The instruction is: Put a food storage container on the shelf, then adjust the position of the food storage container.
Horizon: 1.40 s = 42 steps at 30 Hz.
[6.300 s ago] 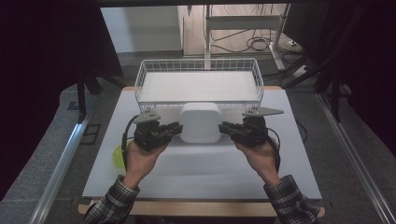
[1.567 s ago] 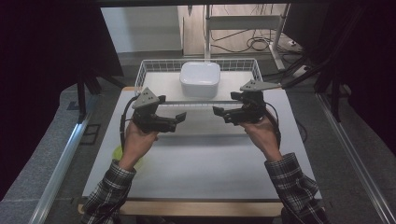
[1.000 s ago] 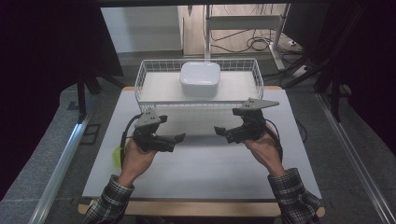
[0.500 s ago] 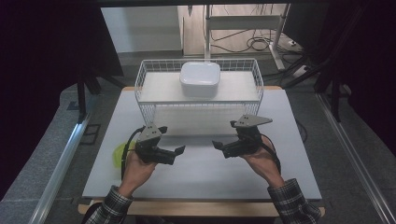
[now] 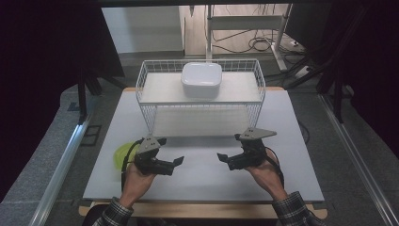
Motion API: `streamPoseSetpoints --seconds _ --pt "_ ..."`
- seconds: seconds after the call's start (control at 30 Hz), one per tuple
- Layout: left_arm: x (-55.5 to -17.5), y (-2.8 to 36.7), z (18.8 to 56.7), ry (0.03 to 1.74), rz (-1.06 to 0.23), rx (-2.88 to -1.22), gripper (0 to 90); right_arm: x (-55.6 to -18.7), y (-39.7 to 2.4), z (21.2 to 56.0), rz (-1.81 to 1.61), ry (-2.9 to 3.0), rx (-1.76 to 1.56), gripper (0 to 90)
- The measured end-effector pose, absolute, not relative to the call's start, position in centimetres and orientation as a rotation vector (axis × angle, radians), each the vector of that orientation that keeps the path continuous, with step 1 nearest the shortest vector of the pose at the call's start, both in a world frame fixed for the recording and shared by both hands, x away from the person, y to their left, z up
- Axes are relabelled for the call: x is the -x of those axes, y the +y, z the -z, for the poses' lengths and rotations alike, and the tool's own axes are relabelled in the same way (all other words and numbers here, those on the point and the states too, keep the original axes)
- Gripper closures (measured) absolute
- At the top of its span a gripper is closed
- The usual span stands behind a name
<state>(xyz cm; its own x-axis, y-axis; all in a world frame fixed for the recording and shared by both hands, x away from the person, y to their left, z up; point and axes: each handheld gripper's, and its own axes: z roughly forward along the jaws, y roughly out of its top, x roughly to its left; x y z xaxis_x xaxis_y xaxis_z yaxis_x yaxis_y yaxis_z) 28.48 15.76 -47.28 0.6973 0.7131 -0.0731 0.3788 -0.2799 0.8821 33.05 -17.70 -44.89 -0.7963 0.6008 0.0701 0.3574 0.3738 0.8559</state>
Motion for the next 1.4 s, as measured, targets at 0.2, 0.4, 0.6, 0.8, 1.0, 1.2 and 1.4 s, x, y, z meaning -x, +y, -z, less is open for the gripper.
streamPoseSetpoints --seconds 0.2,0.4,0.6,0.8,1.0,1.2,1.4 --pt "-27.8 15.8 48.3 0.866 -0.428 -1.923 5.6 -32.3 -18.7 45.8 -1.388 2.357 -0.877 0.7" --pt "-26.9 15.9 49.1 0.873 -0.446 -1.945 5.3 -31.6 -19.3 46.9 -1.371 2.362 -0.905 1.3" --pt "-26.3 15.9 50.2 0.861 -0.474 -1.969 5.2 -31.2 -19.6 47.8 -1.358 2.377 -0.917 1.3" --pt "-26.2 15.9 50.7 0.869 -0.477 -1.992 4.9 -31.0 -20.1 48.7 -1.315 2.395 -0.937 1.9" --pt "-26.5 16.3 50.6 0.919 -0.457 -2.006 4.9 -31.0 -20.2 48.9 -1.309 2.401 -0.940 2.3" --pt "-26.6 18.0 49.7 0.980 -0.470 -1.982 12.1 -31.1 -20.1 49.2 -1.290 2.404 -0.939 2.6" --pt "-26.5 21.2 48.7 1.043 -0.515 -1.907 54.2 -31.2 -20.1 49.4 -1.272 2.411 -0.938 3.4"
